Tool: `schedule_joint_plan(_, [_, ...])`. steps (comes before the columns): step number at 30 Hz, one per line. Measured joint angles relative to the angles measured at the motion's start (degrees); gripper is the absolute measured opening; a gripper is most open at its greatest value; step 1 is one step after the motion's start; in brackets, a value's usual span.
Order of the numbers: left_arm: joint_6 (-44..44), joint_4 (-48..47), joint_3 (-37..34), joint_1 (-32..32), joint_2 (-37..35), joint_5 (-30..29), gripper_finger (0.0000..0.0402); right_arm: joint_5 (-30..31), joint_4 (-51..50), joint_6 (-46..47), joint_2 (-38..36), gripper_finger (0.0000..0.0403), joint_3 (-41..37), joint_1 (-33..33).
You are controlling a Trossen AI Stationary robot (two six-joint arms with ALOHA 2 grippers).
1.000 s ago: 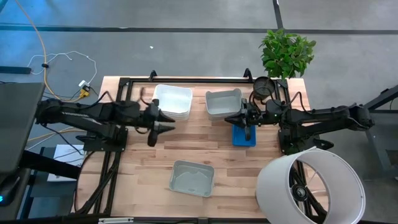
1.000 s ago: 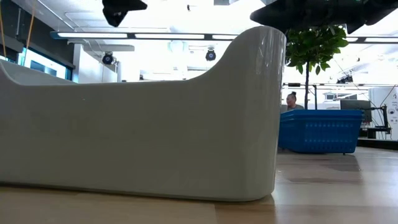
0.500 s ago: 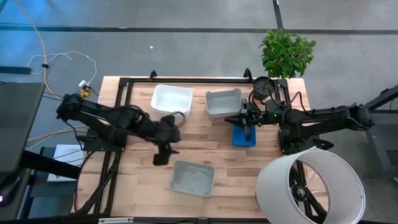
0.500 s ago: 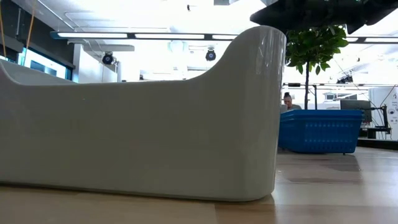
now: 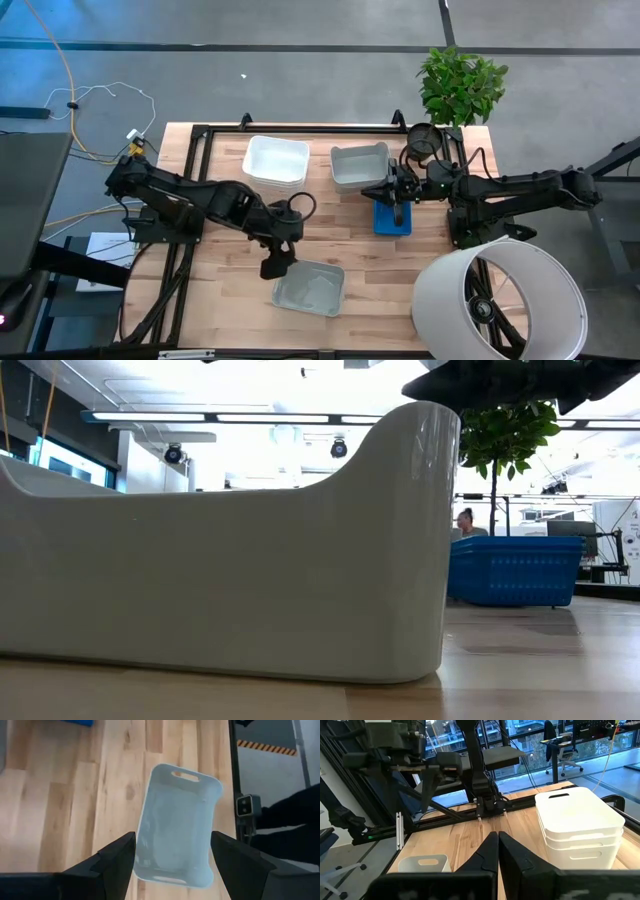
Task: Stack baskets by color
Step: Stack the gray bin into the top right gray bin
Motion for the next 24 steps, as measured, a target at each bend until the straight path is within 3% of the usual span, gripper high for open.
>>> schedule_joint_plan(8, [-0.3, 2.7, -0.6, -2.1, 0.9, 0.9, 0.0247, 0.0, -0.5, 0.1, 0.0, 0.0000, 0.0, 0.0])
schedule_joint_plan(14, [-2.6, 11.7, -7.7, -2.4, 1.0, 7.8, 0.0247, 0.1, -0.5, -0.3, 0.0, 0.0000, 0.0, 0.0])
schedule_joint_plan(24, [-4.0, 13.3, -13.2, -2.4, 1.1, 5.2, 0.0247, 0.1, -0.6, -0.5, 0.0, 0.0000, 0.0, 0.0])
